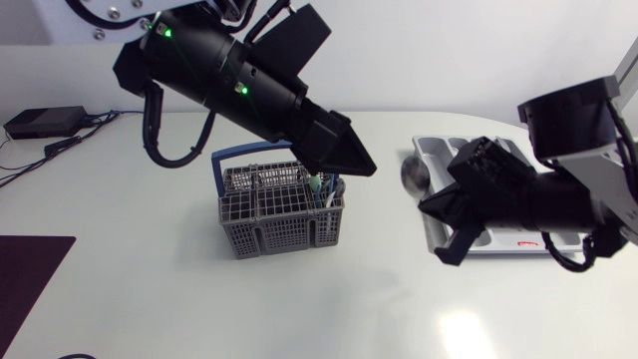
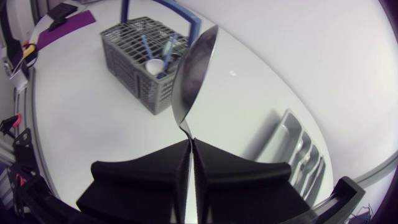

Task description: Unload the cutlery basket into the drawer organizer.

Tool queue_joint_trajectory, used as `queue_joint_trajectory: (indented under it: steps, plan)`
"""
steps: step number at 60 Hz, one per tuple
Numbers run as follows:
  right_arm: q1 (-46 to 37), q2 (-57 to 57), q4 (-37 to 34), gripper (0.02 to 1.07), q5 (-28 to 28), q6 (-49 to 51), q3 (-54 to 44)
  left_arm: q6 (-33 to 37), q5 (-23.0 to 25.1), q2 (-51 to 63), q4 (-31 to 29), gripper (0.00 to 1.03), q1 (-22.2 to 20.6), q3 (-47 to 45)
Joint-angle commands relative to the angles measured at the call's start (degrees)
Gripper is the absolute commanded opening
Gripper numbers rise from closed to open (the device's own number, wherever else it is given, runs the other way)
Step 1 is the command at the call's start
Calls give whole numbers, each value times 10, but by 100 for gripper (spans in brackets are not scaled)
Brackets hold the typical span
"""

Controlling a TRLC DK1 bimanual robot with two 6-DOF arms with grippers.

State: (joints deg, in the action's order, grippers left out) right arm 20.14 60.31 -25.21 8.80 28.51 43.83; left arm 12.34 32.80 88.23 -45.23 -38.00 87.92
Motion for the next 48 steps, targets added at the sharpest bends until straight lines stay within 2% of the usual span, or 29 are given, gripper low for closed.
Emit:
queue_joint_trajectory:
  steps: [1,6,14,27,48]
  plan:
    - [-13,53,17,8,-41,-38,51,-22,-16,-13,7,78,1,-19]
    - [-30,113,11,8,-82,-71,97,-27,-48,-13,8,78,3,-23]
    - [-64,205,7,8,-147,-110,169,-35,-73,-24,16,78,7,-42]
    - [-122,343,-17,8,-237,-163,289,-34,-77,-53,30,78,21,-81]
    - [-173,490,-53,8,-323,-207,448,-31,-77,-89,50,78,35,-121]
